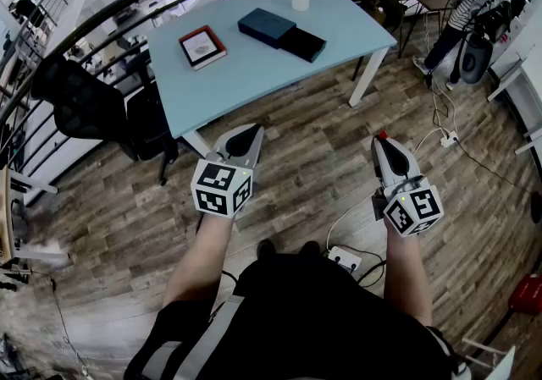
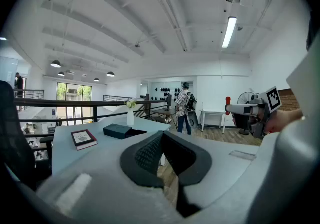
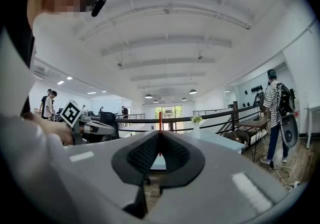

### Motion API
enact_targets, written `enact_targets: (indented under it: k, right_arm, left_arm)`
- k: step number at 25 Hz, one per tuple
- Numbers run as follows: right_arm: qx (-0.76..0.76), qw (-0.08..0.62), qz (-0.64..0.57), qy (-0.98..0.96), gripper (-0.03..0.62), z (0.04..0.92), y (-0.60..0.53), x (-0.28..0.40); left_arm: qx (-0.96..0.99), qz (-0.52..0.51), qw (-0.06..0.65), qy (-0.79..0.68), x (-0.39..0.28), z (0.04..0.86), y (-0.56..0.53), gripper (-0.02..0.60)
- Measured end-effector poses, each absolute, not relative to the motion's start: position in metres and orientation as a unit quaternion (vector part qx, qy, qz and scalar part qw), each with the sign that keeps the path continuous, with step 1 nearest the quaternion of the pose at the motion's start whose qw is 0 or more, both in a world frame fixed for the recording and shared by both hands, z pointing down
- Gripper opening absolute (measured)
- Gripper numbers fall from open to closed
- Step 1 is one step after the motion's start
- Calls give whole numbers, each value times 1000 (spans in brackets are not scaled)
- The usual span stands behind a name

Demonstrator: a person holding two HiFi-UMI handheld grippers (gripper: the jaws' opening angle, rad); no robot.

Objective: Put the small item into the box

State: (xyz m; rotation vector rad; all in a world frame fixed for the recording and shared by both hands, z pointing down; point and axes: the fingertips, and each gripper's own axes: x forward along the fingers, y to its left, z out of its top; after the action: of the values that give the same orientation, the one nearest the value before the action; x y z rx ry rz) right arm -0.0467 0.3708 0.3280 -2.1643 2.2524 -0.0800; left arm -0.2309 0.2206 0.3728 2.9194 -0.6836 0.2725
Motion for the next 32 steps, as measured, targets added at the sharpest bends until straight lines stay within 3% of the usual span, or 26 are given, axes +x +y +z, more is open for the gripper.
enact_targets:
  k: [10,32]
  right_arm:
    - [-691,-5,-20,722,9,334,379,-45]
    - [-669,69,-64,737,12,341,437,9]
  left_arm:
    - [967,90,76,-227,-225,377,226,8]
    - [968,94,62,-226,-164,371,293,8]
